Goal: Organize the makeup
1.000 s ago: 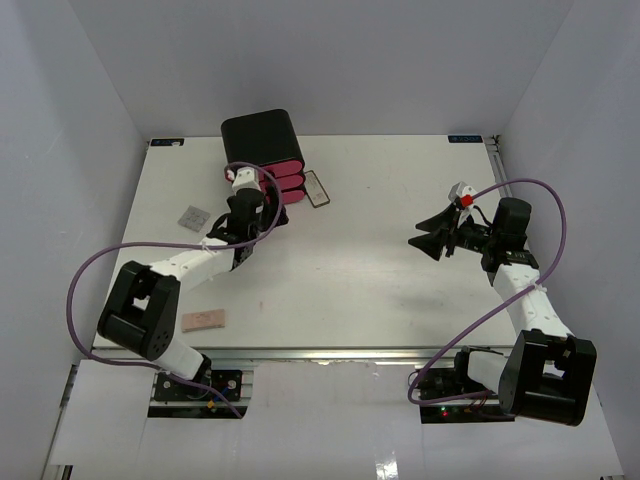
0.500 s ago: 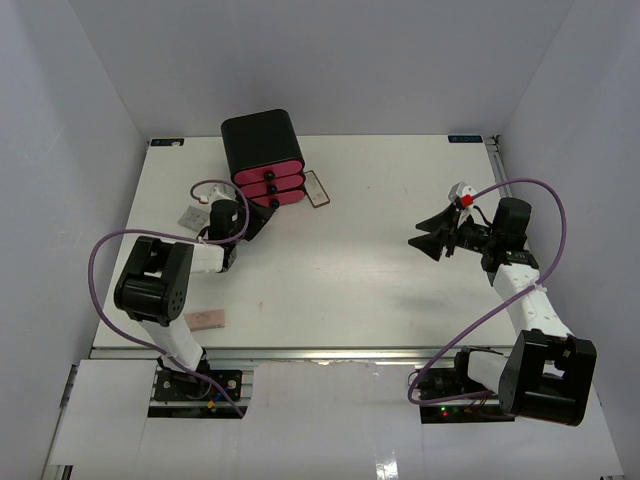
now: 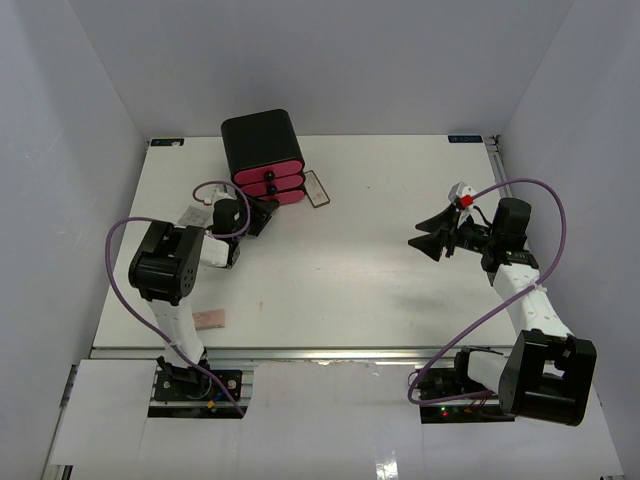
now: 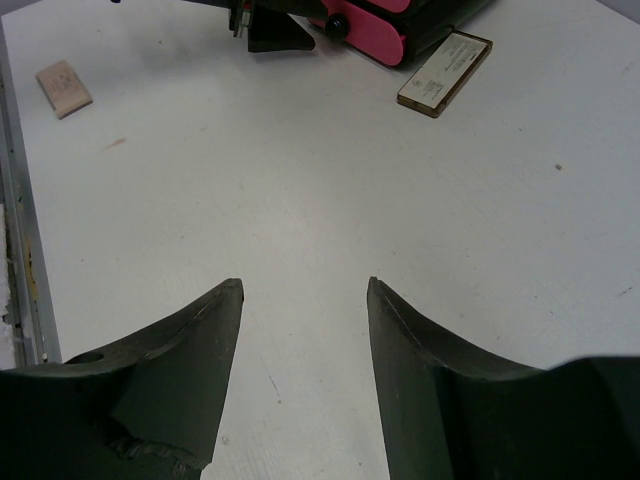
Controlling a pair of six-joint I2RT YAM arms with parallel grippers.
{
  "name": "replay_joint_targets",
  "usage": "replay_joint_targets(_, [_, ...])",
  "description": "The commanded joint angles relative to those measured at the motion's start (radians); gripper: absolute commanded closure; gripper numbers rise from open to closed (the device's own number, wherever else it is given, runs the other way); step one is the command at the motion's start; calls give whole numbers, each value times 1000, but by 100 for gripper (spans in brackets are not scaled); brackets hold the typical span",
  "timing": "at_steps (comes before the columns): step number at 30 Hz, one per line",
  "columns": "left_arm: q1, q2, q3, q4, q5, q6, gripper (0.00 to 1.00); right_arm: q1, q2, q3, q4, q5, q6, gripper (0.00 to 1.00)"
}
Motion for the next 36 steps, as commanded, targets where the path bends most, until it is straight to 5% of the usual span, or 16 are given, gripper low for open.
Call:
replay_joint_targets(1, [8, 30, 40, 36, -47, -85, 38, 0, 2, 9, 1, -24, -21, 40])
replay_joint_targets(20, [7, 116, 79, 57, -92, -212, 43, 0, 14, 14, -7, -24, -29, 40])
replay_joint_targets(28, [10, 125, 51, 86, -84, -227, 69, 0, 13, 13, -7, -24, -31, 40])
replay_joint_targets(36, [8, 38, -118, 212, -1, -212, 81, 0, 8, 12, -8, -27, -29, 40])
